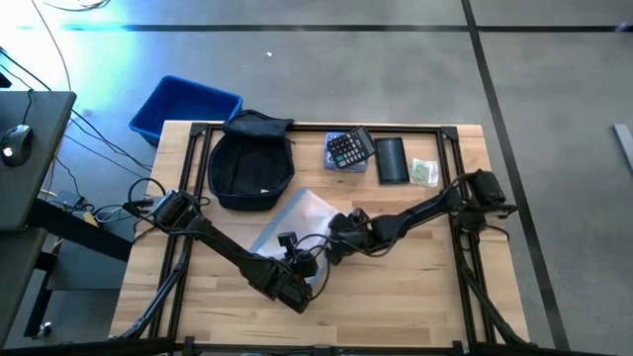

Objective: Unpack backpack
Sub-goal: Remove the white playing cards box from the blue zipper bag

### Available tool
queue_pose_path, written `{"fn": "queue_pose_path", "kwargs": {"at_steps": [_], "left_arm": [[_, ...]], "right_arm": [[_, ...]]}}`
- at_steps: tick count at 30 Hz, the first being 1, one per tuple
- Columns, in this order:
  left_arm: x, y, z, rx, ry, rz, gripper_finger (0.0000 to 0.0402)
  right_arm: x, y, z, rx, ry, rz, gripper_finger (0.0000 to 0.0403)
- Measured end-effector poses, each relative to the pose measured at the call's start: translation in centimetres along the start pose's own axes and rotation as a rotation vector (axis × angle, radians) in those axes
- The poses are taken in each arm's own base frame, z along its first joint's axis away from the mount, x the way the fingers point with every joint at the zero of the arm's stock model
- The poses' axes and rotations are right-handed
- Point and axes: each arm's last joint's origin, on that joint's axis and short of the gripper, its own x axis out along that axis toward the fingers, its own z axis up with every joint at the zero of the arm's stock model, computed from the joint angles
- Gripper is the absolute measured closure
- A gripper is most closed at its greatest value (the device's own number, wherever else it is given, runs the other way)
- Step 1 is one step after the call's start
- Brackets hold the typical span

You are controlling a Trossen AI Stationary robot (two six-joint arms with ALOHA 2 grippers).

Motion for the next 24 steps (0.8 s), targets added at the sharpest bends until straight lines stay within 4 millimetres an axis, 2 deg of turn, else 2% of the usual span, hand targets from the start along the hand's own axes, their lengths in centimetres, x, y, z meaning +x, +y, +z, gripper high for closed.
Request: {"fn": "queue_pose_path", "kwargs": {"at_steps": [5, 11, 15, 19, 24], "left_arm": [[0.0, 0.0, -0.1, -0.008, 0.010, -0.007, 0.0402], [0.0, 0.0, -0.1, -0.006, 0.016, -0.011, 0.0402], [0.1, 0.1, -0.1, -0.006, 0.017, -0.010, 0.0402], [0.1, 0.1, -0.1, -0.005, 0.017, -0.009, 0.0402], [0.2, 0.1, 0.0, -0.007, 0.015, -0.003, 0.0402]], "right_arm": [[1.3, -0.2, 0.4, 0.036, 0.004, 0.035, 0.0087], [3.1, 0.3, 0.1, 0.017, -0.030, 0.051, 0.0087], [3.6, 0.1, -0.4, 0.009, 0.024, 0.048, 0.0087], [2.4, -0.1, -0.7, -0.012, 0.120, 0.066, 0.0087], [-0.5, 0.1, -1.2, -0.084, 0.162, 0.076, 0.0087]]}}
